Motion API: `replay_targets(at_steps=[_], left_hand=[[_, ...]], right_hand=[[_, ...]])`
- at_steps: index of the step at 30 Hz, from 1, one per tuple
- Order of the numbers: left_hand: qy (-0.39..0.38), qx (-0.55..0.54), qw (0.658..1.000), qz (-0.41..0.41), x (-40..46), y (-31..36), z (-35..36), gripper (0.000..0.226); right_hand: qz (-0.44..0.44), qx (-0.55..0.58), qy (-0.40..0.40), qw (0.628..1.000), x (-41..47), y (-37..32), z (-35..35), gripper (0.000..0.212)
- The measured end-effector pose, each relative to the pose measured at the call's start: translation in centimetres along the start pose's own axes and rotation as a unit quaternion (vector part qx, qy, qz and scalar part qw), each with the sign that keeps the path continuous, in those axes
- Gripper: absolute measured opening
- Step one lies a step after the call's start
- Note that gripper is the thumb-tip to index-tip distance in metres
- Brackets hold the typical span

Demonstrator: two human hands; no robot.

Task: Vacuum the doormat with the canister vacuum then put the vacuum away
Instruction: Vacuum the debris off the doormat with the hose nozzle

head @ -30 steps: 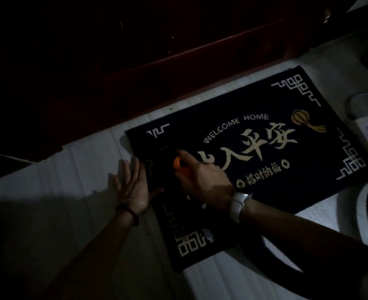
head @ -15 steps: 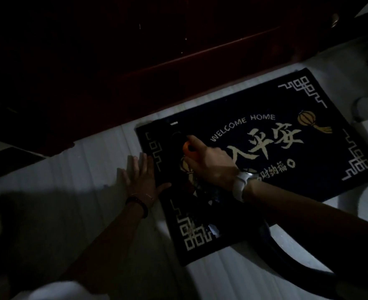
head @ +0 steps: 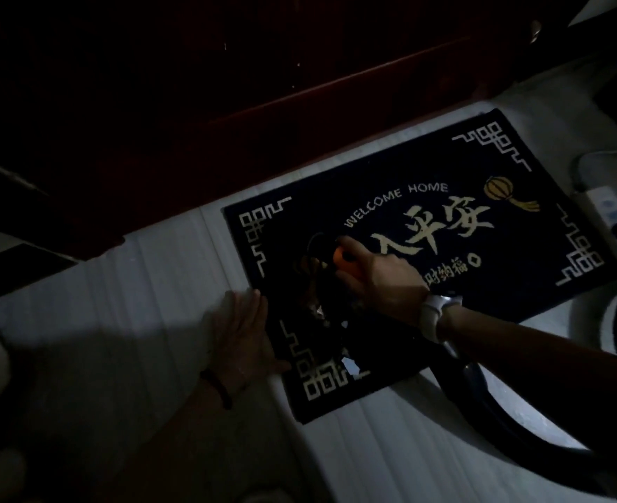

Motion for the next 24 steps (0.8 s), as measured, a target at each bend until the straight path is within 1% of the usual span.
replay_targets(at_steps=[2,5,8,12,16,18,19,21,23,24], left_hand=[[-0.029,0.034,0.999,0.000,0.0,-0.4,-0.2,0.128],[-0.010,0.039,0.999,-0.005,0.7,-0.4,-1.1,0.124],[0.007,0.015,1.000,-0.008,1.3,-0.4,-1.4,0.126],[0.021,-0.045,0.999,-0.007,1.4,-0.3,-1.4,0.127],[0.026,-0.041,0.999,-0.018,1.2,-0.2,-1.6,0.124],[0.025,-0.031,0.999,-0.021,1.2,0.0,-1.5,0.120],[0.025,-0.023,0.999,-0.026,1.1,0.0,-1.5,0.118],[0.032,-0.007,0.999,-0.028,1.0,0.0,-1.3,0.115],[0.035,-0.010,0.999,-0.027,0.9,0.1,-1.2,0.115],[0.035,-0.016,0.999,-0.028,0.8,0.2,-1.3,0.115]], right_hand=[[-0.006,-0.010,0.006,1.000,0.8,-0.3,0.1,0.057],[-0.004,-0.003,0.003,1.000,1.7,-0.9,-0.2,0.057],[-0.007,0.026,0.001,1.000,1.1,-0.8,-0.2,0.058],[-0.037,-0.007,-0.022,0.999,-4.0,1.1,2.7,0.062],[-0.086,-0.002,-0.042,0.995,-10.8,3.6,4.4,0.057],[-0.080,-0.013,-0.070,0.994,-13.7,4.5,4.8,0.058],[-0.078,-0.020,-0.071,0.994,-14.6,4.9,5.1,0.060],[-0.078,-0.030,-0.052,0.995,-15.0,5.0,5.4,0.062],[-0.081,-0.027,-0.020,0.996,-13.8,4.2,5.2,0.061],[-0.073,-0.027,-0.016,0.997,-12.8,3.7,5.0,0.059]])
Point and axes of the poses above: each hand's wrist, its own x-axis towards the middle knuckle, its own z-axis out of the palm, y = z × x, the point moved 3 cm from there along x, towards the middle knuckle, and after that the axes turned 12 degrees about z, right-handed, at the moved point
